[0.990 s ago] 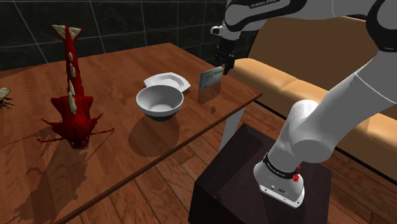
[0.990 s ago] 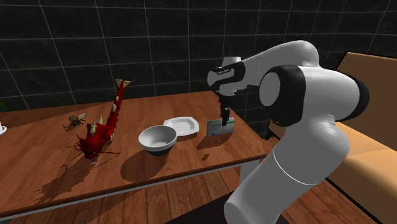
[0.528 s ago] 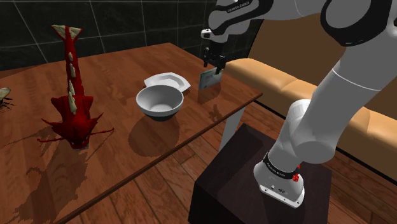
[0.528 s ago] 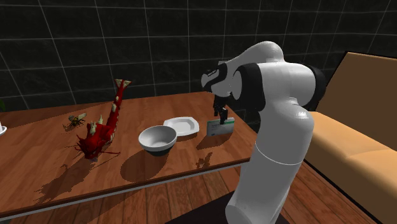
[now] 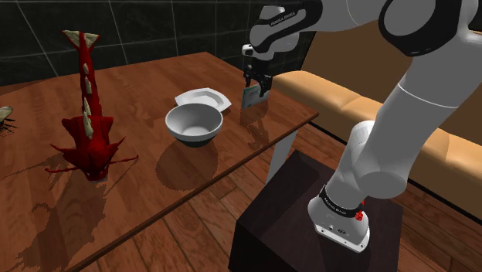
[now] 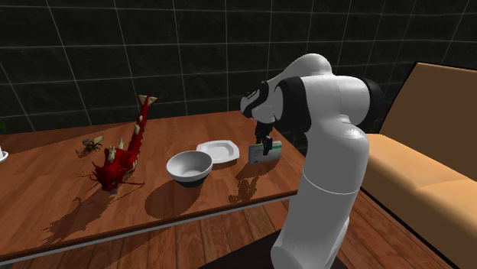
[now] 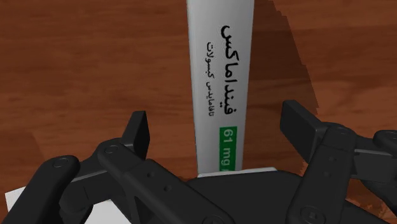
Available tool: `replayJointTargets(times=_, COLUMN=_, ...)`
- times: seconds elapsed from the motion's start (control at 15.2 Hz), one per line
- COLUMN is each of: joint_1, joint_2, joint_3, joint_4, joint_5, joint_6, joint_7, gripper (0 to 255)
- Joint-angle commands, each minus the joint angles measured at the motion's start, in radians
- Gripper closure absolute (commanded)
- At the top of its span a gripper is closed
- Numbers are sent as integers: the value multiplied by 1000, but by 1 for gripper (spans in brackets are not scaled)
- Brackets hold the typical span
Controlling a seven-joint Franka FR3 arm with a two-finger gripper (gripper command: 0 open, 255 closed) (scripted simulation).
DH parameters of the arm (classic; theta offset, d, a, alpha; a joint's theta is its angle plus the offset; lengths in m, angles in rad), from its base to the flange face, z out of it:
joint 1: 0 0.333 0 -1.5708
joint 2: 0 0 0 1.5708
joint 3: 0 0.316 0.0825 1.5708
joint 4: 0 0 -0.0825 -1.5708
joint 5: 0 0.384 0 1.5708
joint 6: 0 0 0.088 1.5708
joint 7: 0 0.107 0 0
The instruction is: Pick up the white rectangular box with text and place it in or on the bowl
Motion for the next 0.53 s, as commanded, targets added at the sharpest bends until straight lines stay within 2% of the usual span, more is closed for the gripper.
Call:
replayJointTargets(times=0.0, joint_1=0, joint_2=2, joint_3=0, joint_4=0, joint_5=1, joint_6=2, joint_7=-1, gripper=0)
replayJointTargets(times=0.26, joint_1=0, joint_2=2, joint_3=0, joint_4=0, joint_5=1, joint_6=2, joint_7=-1, gripper=0)
replayJointTargets(times=0.33, joint_1=0, joint_2=2, joint_3=0, joint_4=0, joint_5=1, joint_6=2, joint_7=-1, gripper=255)
replayJointTargets(times=0.46, joint_1=0, joint_2=2, joint_3=0, joint_4=0, joint_5=1, joint_6=2, joint_7=-1, gripper=255)
